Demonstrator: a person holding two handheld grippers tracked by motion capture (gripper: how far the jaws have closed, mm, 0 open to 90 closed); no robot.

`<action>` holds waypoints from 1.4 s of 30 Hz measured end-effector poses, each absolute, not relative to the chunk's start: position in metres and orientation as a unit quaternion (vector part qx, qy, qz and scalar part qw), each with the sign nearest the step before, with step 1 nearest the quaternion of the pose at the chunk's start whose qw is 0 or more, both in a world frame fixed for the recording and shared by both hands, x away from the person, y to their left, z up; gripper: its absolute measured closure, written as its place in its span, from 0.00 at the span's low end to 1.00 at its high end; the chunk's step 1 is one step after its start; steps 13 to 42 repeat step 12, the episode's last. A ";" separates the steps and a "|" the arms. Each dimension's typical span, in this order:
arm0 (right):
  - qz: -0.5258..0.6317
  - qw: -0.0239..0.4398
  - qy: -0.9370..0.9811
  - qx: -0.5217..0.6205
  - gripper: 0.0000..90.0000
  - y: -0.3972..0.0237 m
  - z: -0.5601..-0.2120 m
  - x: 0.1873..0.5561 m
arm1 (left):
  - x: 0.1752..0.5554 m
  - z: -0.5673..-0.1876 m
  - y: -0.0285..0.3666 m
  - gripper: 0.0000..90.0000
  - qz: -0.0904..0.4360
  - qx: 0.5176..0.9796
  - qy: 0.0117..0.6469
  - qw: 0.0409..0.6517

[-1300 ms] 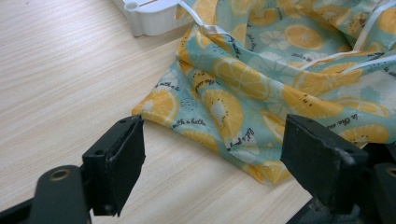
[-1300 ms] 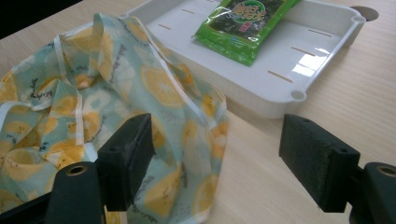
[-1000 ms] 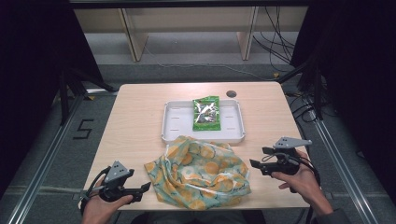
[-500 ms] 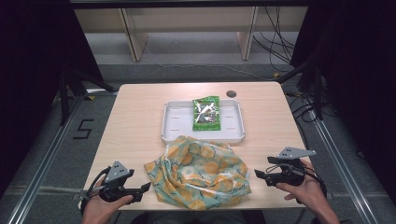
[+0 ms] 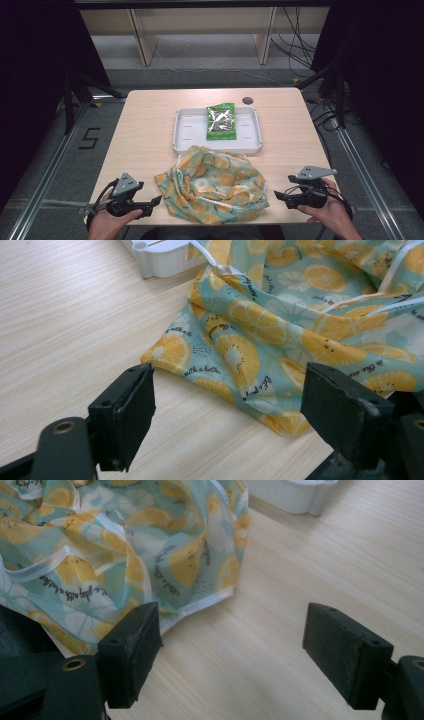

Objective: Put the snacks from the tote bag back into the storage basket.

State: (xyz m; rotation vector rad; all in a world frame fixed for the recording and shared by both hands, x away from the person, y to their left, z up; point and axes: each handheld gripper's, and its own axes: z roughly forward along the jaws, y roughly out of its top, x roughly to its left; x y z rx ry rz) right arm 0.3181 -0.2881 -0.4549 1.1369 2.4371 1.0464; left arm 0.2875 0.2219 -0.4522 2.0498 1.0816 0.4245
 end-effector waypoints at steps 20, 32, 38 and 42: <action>0.360 0.131 0.840 0.385 0.27 -0.290 -0.457 0.320 | 0.287 -0.453 0.221 0.23 0.166 0.801 0.427 0.385; 0.360 0.131 0.840 0.385 0.27 -0.290 -0.457 0.320 | 0.287 -0.453 0.221 0.23 0.166 0.801 0.427 0.385; 0.360 0.131 0.840 0.385 0.27 -0.290 -0.457 0.320 | 0.287 -0.453 0.221 0.23 0.166 0.801 0.427 0.385; 0.360 0.131 0.840 0.385 0.27 -0.290 -0.457 0.320 | 0.287 -0.453 0.221 0.23 0.166 0.801 0.427 0.385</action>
